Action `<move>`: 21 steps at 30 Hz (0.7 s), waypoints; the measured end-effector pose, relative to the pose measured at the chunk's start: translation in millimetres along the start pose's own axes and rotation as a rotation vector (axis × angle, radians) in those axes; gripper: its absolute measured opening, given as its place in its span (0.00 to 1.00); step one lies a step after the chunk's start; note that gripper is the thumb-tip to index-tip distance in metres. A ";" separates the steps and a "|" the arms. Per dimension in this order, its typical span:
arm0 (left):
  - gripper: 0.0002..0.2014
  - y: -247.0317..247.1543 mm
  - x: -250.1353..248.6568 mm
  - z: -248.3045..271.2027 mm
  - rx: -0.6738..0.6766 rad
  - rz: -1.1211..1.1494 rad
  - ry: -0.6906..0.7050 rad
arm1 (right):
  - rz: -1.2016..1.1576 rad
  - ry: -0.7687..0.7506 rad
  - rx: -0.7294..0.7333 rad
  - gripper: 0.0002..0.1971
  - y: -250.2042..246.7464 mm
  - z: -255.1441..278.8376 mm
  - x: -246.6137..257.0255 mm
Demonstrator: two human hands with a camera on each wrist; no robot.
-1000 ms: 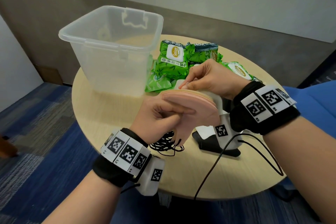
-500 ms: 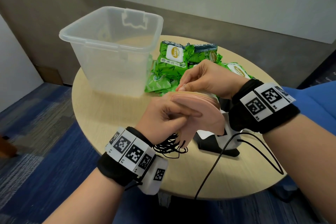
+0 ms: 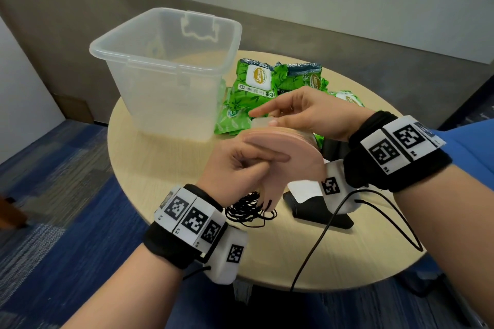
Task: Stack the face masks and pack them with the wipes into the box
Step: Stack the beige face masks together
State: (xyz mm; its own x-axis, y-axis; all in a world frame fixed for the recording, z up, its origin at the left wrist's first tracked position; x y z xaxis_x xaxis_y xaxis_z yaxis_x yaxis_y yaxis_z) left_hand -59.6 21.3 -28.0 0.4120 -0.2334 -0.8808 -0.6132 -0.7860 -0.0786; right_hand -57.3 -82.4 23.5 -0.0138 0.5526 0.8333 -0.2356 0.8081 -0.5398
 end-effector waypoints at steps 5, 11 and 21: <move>0.20 -16.3 3.3 -0.6 -0.173 0.115 -0.086 | -0.025 0.047 -0.158 0.09 -18.5 6.7 -11.6; 0.19 -19.8 -0.3 -3.6 -0.206 0.090 -0.077 | -0.223 -0.023 -0.312 0.08 -13.8 3.4 -6.4; 0.15 -23.5 1.8 -8.3 -0.136 -0.065 0.046 | -0.455 -0.068 -0.289 0.06 -4.4 0.0 -1.5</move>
State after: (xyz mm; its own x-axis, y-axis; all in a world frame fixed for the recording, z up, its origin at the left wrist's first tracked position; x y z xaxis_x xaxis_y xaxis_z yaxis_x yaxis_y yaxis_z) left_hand -38.9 34.6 -23.9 0.4806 -0.2027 -0.8532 -0.4884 -0.8699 -0.0684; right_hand -56.2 -86.8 24.7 -0.0380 0.1274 0.9911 0.0440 0.9911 -0.1257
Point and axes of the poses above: each hand's wrist, its own z-axis away from the middle knuckle, its own y-axis out of the palm, x = y × z, the point moved 8 cm from there along -z, towards the middle knuckle, and after that the axes turned 1 degree about x, right-handed, at the moved point
